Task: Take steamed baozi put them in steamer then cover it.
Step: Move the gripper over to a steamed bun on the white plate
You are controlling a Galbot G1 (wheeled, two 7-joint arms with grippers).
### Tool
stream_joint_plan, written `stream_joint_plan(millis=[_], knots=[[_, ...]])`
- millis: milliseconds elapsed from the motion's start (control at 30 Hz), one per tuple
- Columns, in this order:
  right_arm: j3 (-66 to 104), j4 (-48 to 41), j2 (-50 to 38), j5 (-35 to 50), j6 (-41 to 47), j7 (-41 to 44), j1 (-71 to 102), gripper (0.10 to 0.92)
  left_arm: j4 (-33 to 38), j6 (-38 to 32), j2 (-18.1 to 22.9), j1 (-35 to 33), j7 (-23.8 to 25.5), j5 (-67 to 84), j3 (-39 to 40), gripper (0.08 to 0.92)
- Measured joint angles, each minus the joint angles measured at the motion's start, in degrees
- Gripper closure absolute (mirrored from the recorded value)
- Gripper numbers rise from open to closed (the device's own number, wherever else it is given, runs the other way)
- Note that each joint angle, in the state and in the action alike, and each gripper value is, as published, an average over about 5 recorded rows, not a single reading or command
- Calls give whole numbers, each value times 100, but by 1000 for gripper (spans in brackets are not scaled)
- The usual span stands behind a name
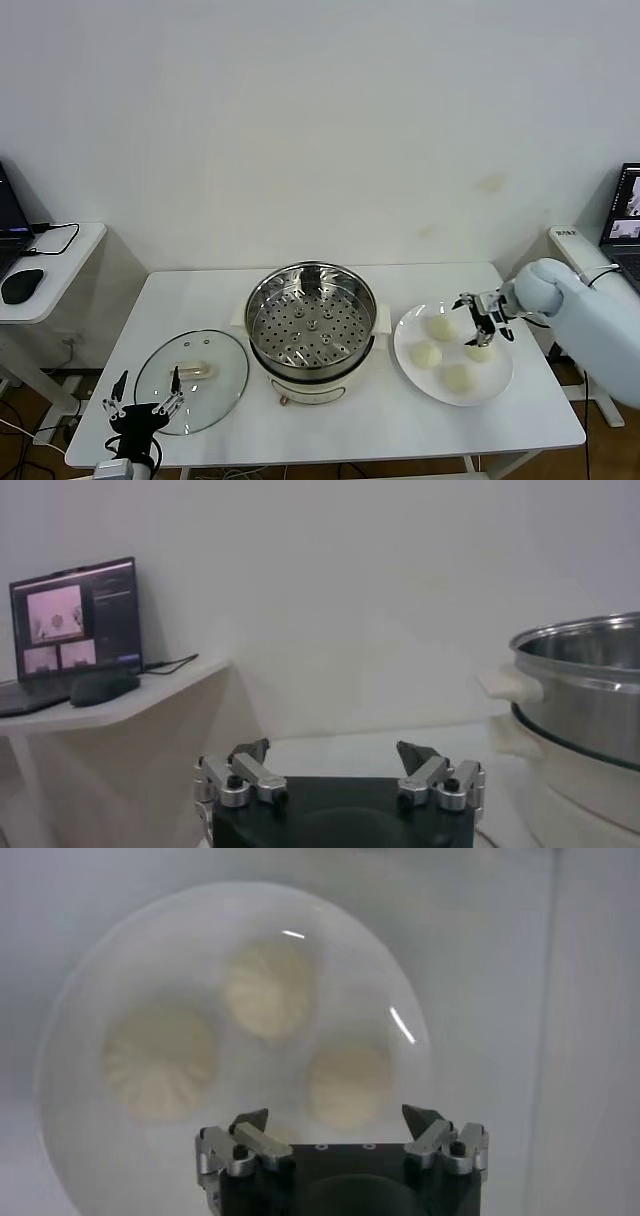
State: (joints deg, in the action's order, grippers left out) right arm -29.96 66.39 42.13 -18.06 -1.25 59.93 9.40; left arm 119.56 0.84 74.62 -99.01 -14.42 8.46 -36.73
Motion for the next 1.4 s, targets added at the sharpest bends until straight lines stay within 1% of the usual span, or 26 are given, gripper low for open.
stream_joint_plan(millis=[367,800,1100,1400], knots=[[-261,-702,512,-209,-18,5,-203,203,15,16,-25,62,13,18,-69,177],[-364,-1296,954,-266,74,14,-346,213,16,16,-33,76,13,-12,-76,177],[-413,-1521,1059,-255,106,110,-407,314,5,14,-43,79,9,-8,-78,177],[-436,-1563,1086,-225,91,103,-407,387,17,5,-50,78,-1,-5,-80,177]])
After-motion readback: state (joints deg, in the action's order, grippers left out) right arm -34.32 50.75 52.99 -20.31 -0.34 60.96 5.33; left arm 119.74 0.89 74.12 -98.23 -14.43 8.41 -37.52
